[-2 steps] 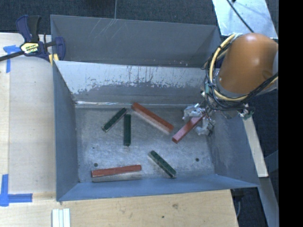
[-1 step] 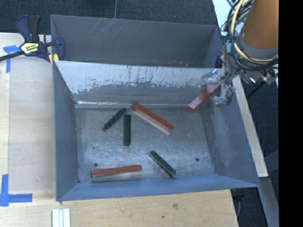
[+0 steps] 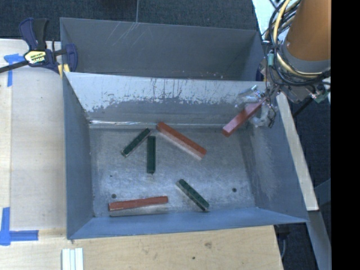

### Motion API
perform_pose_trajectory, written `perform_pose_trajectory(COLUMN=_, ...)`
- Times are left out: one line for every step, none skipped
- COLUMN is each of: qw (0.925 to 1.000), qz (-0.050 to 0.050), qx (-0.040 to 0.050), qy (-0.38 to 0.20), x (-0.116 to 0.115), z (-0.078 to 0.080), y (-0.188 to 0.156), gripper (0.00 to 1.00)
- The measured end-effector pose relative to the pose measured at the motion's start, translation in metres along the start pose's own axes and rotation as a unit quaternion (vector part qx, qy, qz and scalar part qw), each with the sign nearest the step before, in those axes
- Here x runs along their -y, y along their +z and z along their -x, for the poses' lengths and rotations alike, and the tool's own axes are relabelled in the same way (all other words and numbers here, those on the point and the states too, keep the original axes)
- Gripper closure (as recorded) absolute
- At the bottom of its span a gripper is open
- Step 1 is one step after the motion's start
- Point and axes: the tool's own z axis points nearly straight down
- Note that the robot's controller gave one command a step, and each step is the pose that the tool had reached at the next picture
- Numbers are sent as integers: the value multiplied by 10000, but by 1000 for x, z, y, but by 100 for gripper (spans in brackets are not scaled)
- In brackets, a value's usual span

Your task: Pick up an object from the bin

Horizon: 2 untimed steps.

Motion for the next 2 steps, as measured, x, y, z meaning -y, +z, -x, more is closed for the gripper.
perform_pose_trajectory(qw=10000, qz=2, qx=-2, qy=3, x=0, z=0, y=0, gripper=100)
perform_pose_trajectory(qw=9956, qz=5, qx=-4, qy=-940, x=13, z=-23, y=14, gripper=100)
